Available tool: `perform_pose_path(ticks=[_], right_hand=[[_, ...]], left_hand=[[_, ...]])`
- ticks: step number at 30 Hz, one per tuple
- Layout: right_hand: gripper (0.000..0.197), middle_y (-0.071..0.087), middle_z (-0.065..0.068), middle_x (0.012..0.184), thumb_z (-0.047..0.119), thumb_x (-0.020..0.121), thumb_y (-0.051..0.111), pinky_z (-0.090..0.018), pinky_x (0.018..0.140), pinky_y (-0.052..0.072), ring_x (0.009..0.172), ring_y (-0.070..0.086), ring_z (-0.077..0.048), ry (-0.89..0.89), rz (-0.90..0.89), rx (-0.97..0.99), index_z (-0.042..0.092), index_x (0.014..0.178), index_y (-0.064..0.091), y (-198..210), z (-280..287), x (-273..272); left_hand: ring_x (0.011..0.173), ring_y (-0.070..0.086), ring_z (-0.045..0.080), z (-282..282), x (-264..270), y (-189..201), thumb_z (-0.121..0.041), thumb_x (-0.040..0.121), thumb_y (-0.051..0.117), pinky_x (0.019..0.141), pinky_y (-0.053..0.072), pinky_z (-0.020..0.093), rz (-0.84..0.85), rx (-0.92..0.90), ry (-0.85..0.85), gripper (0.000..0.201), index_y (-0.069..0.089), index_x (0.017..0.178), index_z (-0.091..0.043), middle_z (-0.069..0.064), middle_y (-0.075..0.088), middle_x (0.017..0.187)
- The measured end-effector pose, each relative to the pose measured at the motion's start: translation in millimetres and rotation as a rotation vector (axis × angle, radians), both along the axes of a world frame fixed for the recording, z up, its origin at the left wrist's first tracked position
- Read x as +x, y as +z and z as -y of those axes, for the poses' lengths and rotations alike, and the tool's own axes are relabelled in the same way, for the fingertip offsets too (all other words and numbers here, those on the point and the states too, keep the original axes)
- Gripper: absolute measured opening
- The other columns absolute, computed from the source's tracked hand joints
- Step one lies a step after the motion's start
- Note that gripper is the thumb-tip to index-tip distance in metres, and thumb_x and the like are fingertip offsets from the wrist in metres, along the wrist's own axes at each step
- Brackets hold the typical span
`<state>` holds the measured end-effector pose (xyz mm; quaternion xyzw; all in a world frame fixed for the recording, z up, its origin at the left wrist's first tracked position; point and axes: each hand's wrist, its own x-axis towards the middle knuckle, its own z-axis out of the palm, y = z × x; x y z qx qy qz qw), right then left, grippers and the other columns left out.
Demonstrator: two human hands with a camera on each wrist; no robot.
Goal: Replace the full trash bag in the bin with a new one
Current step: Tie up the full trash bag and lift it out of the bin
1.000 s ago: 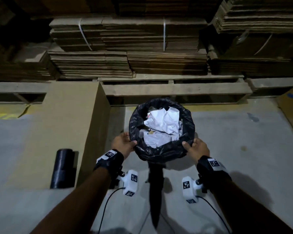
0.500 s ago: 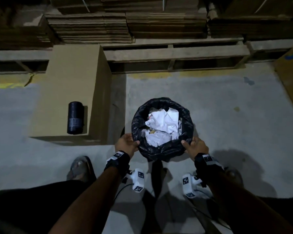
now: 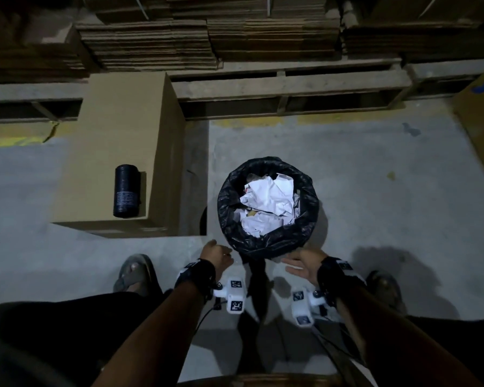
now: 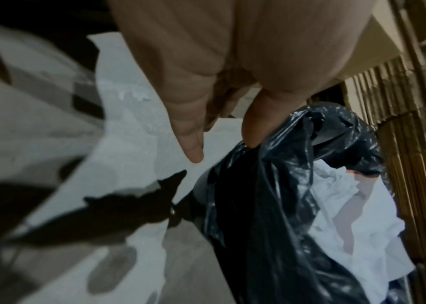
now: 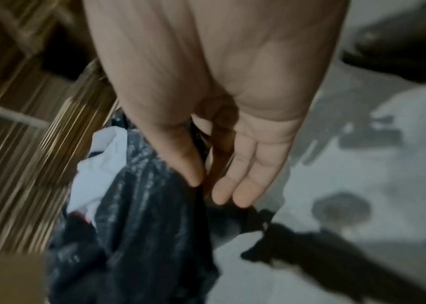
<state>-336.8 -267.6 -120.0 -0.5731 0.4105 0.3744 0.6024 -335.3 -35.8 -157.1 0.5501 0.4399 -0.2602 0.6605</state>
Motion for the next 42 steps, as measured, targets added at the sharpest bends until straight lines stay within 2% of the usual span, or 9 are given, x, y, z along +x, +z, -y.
perform_pose_path(ticks=[3,7,13,19,23,27,32,37,42], right_hand=[[0.027,0.062,-0.010,0.080,-0.019,0.085,0.048,-0.027,0.062,0.058,0.074,0.061,-0.018,-0.165,-0.015,0.016,0.007,0.081,0.053,-2.0,-7.2,0.8],[0.026,0.060,-0.007,0.079,-0.015,0.087,0.052,-0.030,0.071,0.056,0.074,0.059,-0.016,-0.152,-0.016,0.019,0.010,0.082,0.053,-4.6,-5.5,-2.3],[0.012,0.064,-0.002,0.091,0.002,0.091,0.059,-0.036,0.076,0.054,0.081,0.062,-0.017,-0.037,-0.013,0.027,0.013,0.088,0.058,-7.4,-9.6,-9.7],[0.017,0.056,-0.005,0.075,0.002,0.094,0.051,-0.033,0.072,0.054,0.067,0.055,-0.016,0.100,-0.111,0.013,0.010,0.080,0.056,6.4,-12.3,-5.1],[0.003,0.061,-0.013,0.074,0.005,0.085,0.060,-0.034,0.059,0.059,0.065,0.061,-0.021,0.007,-0.106,0.124,0.003,0.083,0.058,18.8,1.8,-0.9],[0.011,0.068,-0.020,0.113,0.000,0.088,0.055,-0.047,0.080,0.058,0.107,0.065,-0.029,-0.203,-0.051,0.355,0.003,0.097,0.060,24.7,9.5,-6.2],[0.009,0.065,-0.020,0.108,0.000,0.089,0.061,-0.040,0.081,0.059,0.092,0.069,-0.027,-0.239,-0.032,0.355,0.000,0.098,0.060,26.9,-10.9,-7.9],[0.004,0.063,-0.011,0.088,0.009,0.090,0.063,-0.034,0.079,0.055,0.081,0.062,-0.020,-0.098,-0.058,0.219,0.006,0.088,0.061,32.1,-20.9,-6.1],[0.006,0.062,-0.012,0.081,0.007,0.089,0.064,-0.039,0.076,0.057,0.076,0.061,-0.022,-0.140,-0.064,0.211,0.003,0.086,0.061,30.6,-18.7,-3.7]], left_hand=[[0.075,0.055,0.018,10.4,-2.7,2.4,0.004,0.097,0.034,0.073,0.050,0.031,-0.014,-0.086,0.038,0.021,0.051,0.098,-0.009,0.006,0.053,0.085],[0.065,0.057,0.017,16.3,-3.4,8.6,0.017,0.091,0.033,0.053,0.051,0.021,0.016,-0.155,0.035,0.029,0.052,0.094,-0.005,0.008,0.063,0.066],[0.085,0.067,0.026,28.9,-10.9,18.8,0.009,0.086,0.057,0.068,0.057,0.028,0.074,-0.265,0.065,0.018,0.056,0.097,-0.005,0.016,0.067,0.096],[0.061,0.068,0.027,25.1,-9.2,13.1,-0.003,0.073,0.079,0.054,0.057,0.025,0.141,0.077,0.025,0.029,0.051,0.066,-0.005,0.021,0.064,0.079],[0.053,0.066,0.024,29.9,-9.9,11.8,-0.006,0.073,0.080,0.053,0.056,0.027,0.132,0.067,0.004,0.029,0.052,0.081,-0.004,0.022,0.064,0.076],[0.073,0.066,0.028,40.7,-9.4,6.4,-0.018,0.072,0.082,0.073,0.060,0.040,0.115,0.112,-0.032,0.032,0.056,0.084,-0.006,0.020,0.068,0.089],[0.084,0.061,0.026,54.3,-12.9,11.9,-0.014,0.083,0.072,0.087,0.052,0.043,0.016,-0.107,0.108,0.033,0.053,0.107,-0.004,0.010,0.063,0.092],[0.054,0.052,0.027,52.8,-8.1,20.7,0.010,0.080,0.041,0.046,0.047,0.023,-0.089,-0.241,0.228,0.014,0.051,0.074,0.002,0.016,0.057,0.069],[0.052,0.061,0.024,52.1,-8.0,21.2,0.020,0.083,0.048,0.046,0.052,0.021,-0.027,-0.161,0.204,0.024,0.055,0.069,0.003,0.013,0.063,0.048]])
